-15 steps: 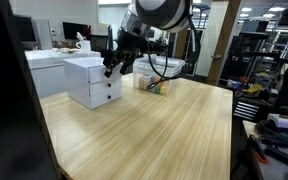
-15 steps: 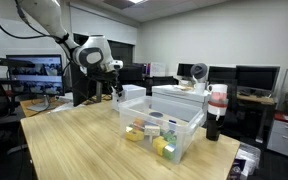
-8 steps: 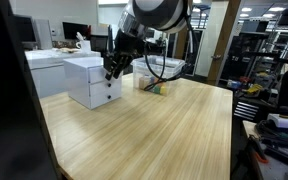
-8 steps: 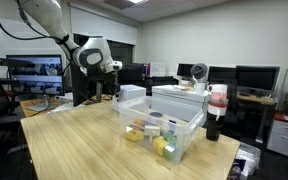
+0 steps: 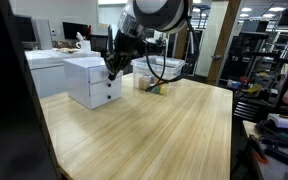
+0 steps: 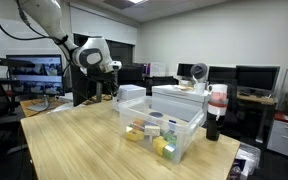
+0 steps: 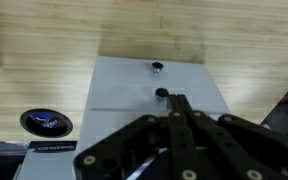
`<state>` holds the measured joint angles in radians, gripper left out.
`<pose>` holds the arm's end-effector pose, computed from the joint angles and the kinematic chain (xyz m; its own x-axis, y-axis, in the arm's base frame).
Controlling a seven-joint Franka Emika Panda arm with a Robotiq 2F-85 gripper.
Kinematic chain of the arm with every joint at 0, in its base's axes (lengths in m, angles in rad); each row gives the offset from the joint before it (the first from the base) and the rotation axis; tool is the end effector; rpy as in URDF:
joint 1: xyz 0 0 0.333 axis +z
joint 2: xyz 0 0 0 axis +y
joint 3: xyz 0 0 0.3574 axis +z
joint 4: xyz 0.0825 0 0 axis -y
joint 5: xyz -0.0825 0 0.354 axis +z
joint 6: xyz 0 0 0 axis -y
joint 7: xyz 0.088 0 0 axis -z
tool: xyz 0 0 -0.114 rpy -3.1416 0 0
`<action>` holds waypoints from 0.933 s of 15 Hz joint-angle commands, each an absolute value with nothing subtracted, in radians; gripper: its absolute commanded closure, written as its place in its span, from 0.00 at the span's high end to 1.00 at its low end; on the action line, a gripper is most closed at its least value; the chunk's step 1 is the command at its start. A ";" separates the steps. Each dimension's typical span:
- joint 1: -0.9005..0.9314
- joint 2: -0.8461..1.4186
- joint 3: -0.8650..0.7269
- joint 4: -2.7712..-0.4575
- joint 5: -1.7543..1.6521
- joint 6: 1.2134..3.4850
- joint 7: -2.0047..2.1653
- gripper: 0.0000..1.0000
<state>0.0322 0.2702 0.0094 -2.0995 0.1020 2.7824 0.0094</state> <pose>0.6068 0.0206 0.3900 0.9154 -0.0680 0.3968 -0.0405 -0.9962 -0.0772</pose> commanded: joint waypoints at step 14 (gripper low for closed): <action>0.024 0.244 0.006 -2.095 0.076 2.774 0.018 0.21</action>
